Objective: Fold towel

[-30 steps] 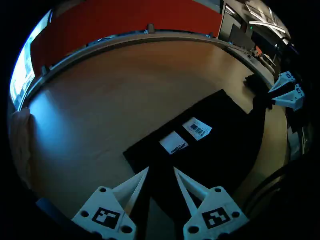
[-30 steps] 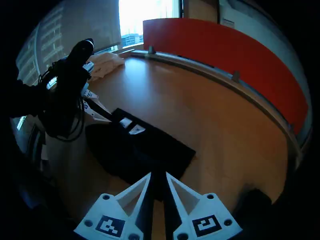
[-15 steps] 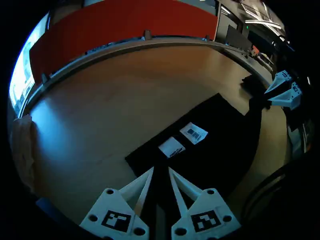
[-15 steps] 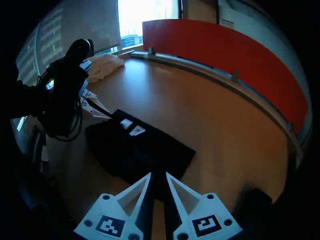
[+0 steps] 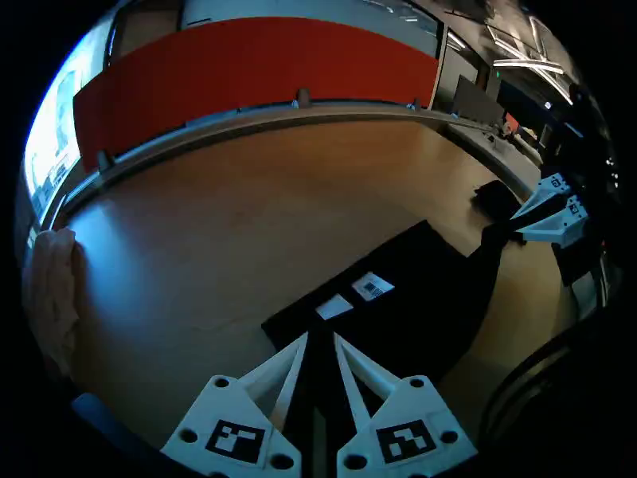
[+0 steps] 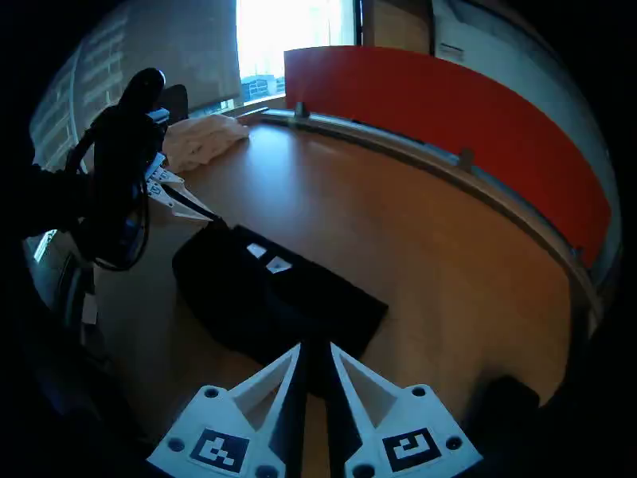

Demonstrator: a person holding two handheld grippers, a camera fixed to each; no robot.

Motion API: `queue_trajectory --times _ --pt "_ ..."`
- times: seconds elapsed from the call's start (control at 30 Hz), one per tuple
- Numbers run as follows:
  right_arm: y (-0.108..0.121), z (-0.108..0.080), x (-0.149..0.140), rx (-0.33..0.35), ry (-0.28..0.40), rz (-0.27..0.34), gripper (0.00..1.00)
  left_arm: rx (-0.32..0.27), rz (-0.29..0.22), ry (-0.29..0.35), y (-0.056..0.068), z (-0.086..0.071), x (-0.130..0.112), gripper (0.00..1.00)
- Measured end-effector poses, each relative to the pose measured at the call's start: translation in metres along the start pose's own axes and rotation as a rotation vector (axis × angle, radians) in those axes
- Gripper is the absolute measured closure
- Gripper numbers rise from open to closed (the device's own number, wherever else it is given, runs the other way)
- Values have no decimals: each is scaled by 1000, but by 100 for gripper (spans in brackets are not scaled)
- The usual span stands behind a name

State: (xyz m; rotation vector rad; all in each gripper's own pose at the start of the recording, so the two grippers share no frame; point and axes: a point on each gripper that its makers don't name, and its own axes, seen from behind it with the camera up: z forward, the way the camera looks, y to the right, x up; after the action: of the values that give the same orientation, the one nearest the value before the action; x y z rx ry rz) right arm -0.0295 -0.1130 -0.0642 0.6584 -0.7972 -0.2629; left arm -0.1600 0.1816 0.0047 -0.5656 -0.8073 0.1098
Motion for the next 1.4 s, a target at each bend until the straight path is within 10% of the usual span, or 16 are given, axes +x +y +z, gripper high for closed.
queue_trajectory --times 0.47,0.87,1.4 --pt "-12 -20 -1 -3 25 12 89 25 23 91 -4 -63 31 93" --pt "-36 -36 -3 16 40 24 89 25 31 108 -6 -78 35 93" --pt "-4 -17 26 2 53 -33 89 98 -64 146 -19 -83 29 93"
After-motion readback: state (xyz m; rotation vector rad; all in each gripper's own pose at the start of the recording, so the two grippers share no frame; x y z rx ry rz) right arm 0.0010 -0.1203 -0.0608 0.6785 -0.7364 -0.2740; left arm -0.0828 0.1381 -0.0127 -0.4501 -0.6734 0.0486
